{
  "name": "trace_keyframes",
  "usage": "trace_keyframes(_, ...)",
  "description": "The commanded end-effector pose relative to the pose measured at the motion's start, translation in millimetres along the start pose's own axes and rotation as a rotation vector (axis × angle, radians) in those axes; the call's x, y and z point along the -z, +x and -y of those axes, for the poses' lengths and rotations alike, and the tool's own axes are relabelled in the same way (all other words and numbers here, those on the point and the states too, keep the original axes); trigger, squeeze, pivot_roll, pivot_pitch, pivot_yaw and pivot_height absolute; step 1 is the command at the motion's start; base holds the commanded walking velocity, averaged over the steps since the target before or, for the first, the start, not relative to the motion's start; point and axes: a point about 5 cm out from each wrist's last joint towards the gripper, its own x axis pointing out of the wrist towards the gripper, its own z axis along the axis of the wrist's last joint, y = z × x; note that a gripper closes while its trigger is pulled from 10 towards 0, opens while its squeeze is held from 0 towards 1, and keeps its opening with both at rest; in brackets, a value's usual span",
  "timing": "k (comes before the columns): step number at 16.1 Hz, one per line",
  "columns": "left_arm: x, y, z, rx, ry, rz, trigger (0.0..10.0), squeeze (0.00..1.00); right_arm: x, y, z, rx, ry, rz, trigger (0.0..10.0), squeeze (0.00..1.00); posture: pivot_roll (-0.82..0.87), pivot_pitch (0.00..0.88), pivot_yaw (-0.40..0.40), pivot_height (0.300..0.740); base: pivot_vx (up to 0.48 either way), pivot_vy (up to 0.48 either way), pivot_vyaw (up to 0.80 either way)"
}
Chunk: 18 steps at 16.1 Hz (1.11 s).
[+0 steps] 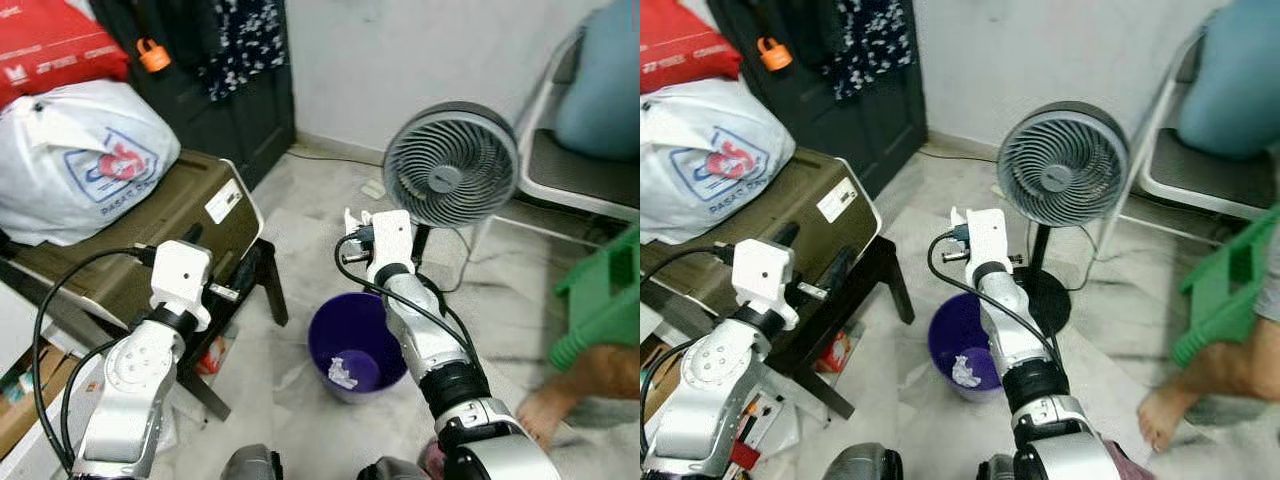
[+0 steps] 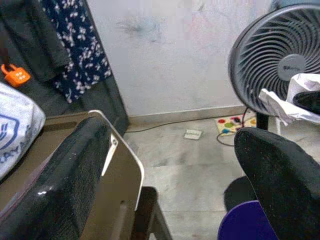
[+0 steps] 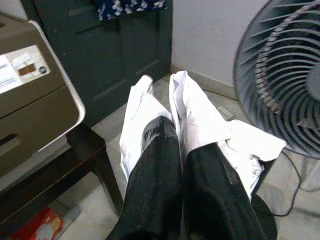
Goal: Clean up the room
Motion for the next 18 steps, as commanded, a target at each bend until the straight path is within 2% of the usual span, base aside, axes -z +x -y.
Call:
trace_keyframes(1,4,0.1,-2.4,-0.014,0.001,-0.01,10.0,0.0,0,-1.2,0.4,0.005,0.013,-0.013,10.0,0.0,-0.04,0.0,0.046,0.74,0.0,0.0,0.0)
trace_keyframes(4,4,7.5,-5.0,-0.066,-0.024,0.011,10.0,0.0,0,-5.1,17.1,0.068,0.019,-0.026,10.0,0.0,-0.06,0.0,0.029,0.74,0.0,0.0,0.0)
trace_keyframes(6,4,10.6,-5.2,-0.089,-0.061,0.02,10.0,0.0,1,-10.4,21.5,0.061,0.003,-0.013,10.0,0.0,-0.07,0.0,0.026,0.74,0.0,0.0,-0.8)
trace_keyframes(8,5,13.3,2.6,-0.069,-0.074,0.027,10.0,0.0,4,-14.5,25.9,0.069,-0.004,-0.019,10.0,0.0,-0.09,0.0,0.026,0.74,0.0,0.0,-0.66)
trace_keyframes(11,6,15.0,7.3,-0.051,-0.078,0.038,10.0,0.0,2,-16.8,24.7,0.069,-0.003,-0.013,10.0,0.0,-0.1,0.0,0.029,0.74,0.175,0.0,-0.14)
trace_keyframes(14,7,17.0,7.9,-0.047,-0.077,0.047,10.0,0.0,2,-22.8,21.5,0.06,-0.013,-0.024,10.0,0.0,-0.11,0.0,0.031,0.74,0.355,0.0,0.0)
trace_keyframes(18,7,16.5,9.2,-0.039,-0.078,0.049,10.0,0.0,0,-22.5,20.5,0.057,-0.015,-0.026,10.0,0.0,-0.1,0.0,0.033,0.74,0.406,0.0,0.0)
